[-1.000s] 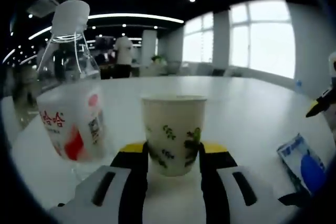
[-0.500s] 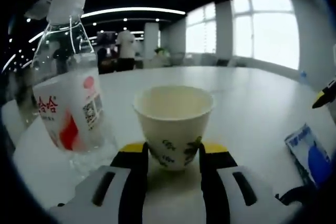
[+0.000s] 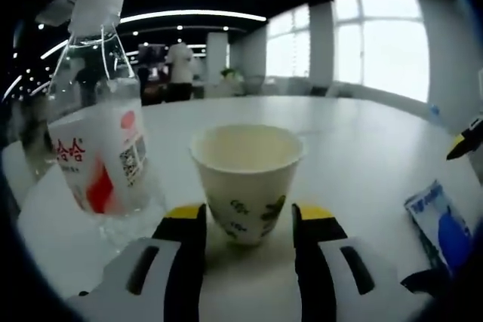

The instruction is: Arrange the tabletop items into an orderly group along one side of the table until the central work area is clear of visible clutter.

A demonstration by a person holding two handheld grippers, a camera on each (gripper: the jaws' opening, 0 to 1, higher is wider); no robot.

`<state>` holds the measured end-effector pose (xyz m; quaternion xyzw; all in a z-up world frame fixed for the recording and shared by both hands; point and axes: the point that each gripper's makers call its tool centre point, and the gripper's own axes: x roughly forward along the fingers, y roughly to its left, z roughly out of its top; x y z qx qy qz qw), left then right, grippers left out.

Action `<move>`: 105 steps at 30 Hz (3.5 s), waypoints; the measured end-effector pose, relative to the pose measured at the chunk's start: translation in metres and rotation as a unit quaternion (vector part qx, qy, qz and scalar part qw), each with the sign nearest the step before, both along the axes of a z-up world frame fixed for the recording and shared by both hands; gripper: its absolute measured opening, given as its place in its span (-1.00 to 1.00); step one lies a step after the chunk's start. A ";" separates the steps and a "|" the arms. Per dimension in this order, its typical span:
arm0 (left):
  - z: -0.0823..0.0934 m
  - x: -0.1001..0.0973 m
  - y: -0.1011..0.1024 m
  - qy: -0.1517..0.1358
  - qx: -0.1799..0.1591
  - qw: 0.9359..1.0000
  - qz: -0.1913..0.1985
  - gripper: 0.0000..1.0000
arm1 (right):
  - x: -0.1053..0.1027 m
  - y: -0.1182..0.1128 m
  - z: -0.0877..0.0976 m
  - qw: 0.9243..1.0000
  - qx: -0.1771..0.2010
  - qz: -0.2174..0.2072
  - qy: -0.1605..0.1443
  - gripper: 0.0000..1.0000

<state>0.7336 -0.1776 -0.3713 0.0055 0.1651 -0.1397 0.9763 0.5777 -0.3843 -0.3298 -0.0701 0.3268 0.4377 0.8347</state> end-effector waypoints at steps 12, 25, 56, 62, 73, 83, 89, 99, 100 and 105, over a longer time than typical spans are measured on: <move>0.013 -0.020 -0.002 0.005 -0.013 1.000 -0.024 -0.06 | -0.004 0.008 0.007 1.000 0.020 0.010 0.004 0.99; 0.023 -0.046 0.003 0.003 0.002 0.999 -0.040 -0.09 | -0.006 0.013 0.014 0.999 0.039 0.011 0.003 0.99; 0.085 -0.060 0.045 -0.067 -0.007 0.997 0.040 0.84 | -0.016 0.021 0.012 0.999 0.038 0.032 0.016 0.99; 0.097 -0.051 0.063 -0.077 -0.011 0.994 0.074 0.99 | -0.016 0.021 0.010 0.999 0.035 0.033 0.017 0.99; 0.108 -0.038 0.077 -0.089 -0.027 0.990 0.104 0.98 | -0.016 0.020 0.007 0.999 0.031 0.032 0.021 0.99; 0.099 -0.023 0.088 -0.082 -0.040 0.988 0.127 0.84 | -0.018 0.021 0.009 0.999 0.031 0.035 0.019 0.99; 0.088 -0.015 0.096 -0.076 -0.045 0.985 0.149 0.66 | -0.016 0.017 0.006 0.999 0.022 0.031 0.016 0.99; 0.078 -0.006 0.099 -0.078 -0.052 0.981 0.168 0.31 | -0.015 0.012 0.003 0.999 0.014 0.028 0.018 0.99; 0.078 -0.005 0.098 -0.078 -0.052 0.982 0.166 0.26 | -0.015 0.012 0.003 0.999 0.014 0.027 0.017 0.99; 0.075 -0.003 0.095 -0.072 -0.055 0.984 0.156 0.03 | -0.013 0.009 0.002 1.000 0.011 0.023 0.016 0.99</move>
